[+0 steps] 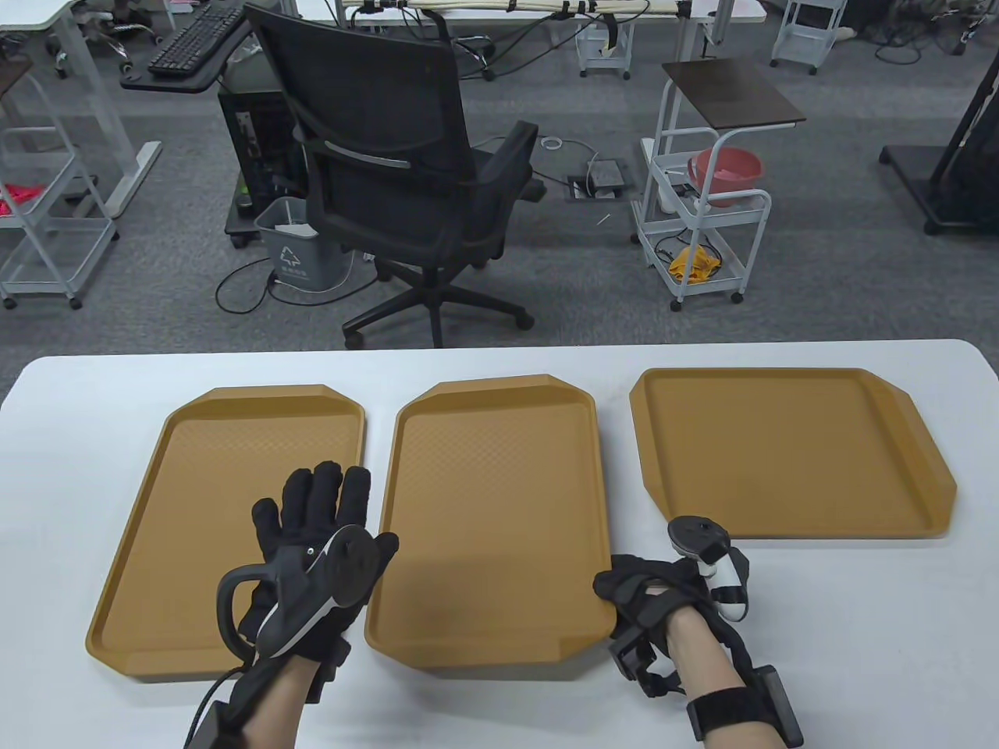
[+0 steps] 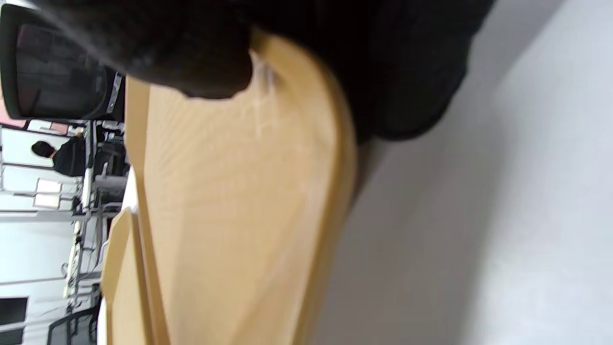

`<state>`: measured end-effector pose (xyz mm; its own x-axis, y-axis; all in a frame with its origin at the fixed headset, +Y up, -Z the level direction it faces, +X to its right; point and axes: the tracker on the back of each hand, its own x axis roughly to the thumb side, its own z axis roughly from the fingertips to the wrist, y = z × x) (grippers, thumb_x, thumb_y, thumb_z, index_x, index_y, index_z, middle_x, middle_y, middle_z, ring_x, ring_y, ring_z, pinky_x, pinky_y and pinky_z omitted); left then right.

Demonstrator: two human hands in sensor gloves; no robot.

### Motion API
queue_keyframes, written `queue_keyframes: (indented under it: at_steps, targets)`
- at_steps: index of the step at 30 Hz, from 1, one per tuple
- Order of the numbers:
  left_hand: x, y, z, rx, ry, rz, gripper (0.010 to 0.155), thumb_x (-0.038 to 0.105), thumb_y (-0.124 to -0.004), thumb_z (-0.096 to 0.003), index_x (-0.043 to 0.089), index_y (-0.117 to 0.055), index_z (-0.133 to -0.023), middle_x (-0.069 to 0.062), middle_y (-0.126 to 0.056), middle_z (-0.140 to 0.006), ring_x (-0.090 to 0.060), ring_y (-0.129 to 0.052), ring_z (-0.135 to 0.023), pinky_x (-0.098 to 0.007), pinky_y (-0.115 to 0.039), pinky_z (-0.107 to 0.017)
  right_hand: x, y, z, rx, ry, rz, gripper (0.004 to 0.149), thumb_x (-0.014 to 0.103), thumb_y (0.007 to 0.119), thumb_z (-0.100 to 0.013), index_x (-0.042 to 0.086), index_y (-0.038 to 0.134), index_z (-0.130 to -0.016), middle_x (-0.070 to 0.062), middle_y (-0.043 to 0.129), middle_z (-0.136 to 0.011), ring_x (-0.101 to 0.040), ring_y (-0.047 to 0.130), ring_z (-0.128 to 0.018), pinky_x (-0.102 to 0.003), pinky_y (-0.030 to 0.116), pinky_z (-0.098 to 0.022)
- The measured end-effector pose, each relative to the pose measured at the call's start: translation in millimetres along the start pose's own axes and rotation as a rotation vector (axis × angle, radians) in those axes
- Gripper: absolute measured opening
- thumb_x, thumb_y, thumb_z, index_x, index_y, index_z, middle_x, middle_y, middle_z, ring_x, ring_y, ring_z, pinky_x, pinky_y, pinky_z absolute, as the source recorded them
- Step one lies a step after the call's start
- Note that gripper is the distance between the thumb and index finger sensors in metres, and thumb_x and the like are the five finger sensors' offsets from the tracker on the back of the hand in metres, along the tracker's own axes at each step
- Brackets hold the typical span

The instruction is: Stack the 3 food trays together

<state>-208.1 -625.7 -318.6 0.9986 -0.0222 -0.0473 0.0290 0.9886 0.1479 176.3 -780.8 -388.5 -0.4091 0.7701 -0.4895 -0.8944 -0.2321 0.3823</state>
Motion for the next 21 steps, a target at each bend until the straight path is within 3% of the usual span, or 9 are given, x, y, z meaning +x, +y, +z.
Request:
queue_keyframes:
  at_steps: [6,9,14,17,21]
  targets:
    - [-0.7,-0.7,0.1,-0.009,-0.005,-0.003,0.081,0.071,-0.058,-0.0474,0.041,-0.024,-0.115,0.004,-0.027,-0.127,-0.033,-0.037,-0.121,-0.066,-0.037,-0.084,2.2,5.7,-0.5,0.017,-0.034,0.073,0.046,0.039,0.078,-0.054,0.012,0.068,-0.091,-0.014,0.09,-0.072,-0.02,0.102,-0.048,-0.032,0.088,-0.036]
    - [-1.1,-0.7,-0.1,-0.01,-0.006,-0.002,0.081,0.071,-0.058,-0.0475,0.041,-0.024,-0.115,0.004,-0.028,-0.127,-0.033,-0.037,-0.122,-0.066,-0.037,-0.084,4.7,7.5,-1.6,0.03,-0.157,0.093,0.044,0.042,0.074,-0.055,0.014,0.072,-0.089,-0.012,0.094,-0.063,-0.017,0.103,-0.039,-0.028,0.089,-0.029]
    - [-1.6,-1.4,-0.5,-0.016,-0.006,-0.002,0.081,0.071,-0.058,-0.0475,0.041,-0.024,-0.115,0.004,-0.028,-0.127,-0.033,-0.037,-0.122,-0.065,-0.037,-0.084,13.1,5.0,5.0,-0.048,-0.271,0.022,0.045,0.04,0.073,-0.055,0.008,0.073,-0.087,-0.012,0.096,-0.058,-0.015,0.104,-0.031,-0.024,0.089,-0.023]
    - [-2.1,-1.6,-0.7,-0.02,-0.006,-0.003,0.081,0.071,-0.058,-0.0474,0.041,-0.024,-0.115,0.004,-0.029,-0.127,-0.033,-0.037,-0.122,-0.065,-0.037,-0.084,21.1,4.7,12.4,-0.056,-0.327,-0.05,0.048,0.038,0.072,-0.055,0.003,0.072,-0.087,-0.015,0.095,-0.057,-0.015,0.104,-0.03,-0.024,0.089,-0.022]
    - [-3.0,-1.5,-1.1,-0.024,-0.005,0.004,0.081,0.07,-0.058,-0.0475,0.041,-0.025,-0.115,0.004,-0.029,-0.127,-0.033,-0.037,-0.121,-0.066,-0.037,-0.084,31.5,-0.8,25.3,-0.145,-0.391,-0.084,0.049,0.038,0.071,-0.055,0.001,0.069,-0.088,-0.016,0.094,-0.057,-0.016,0.103,-0.031,-0.024,0.089,-0.023]
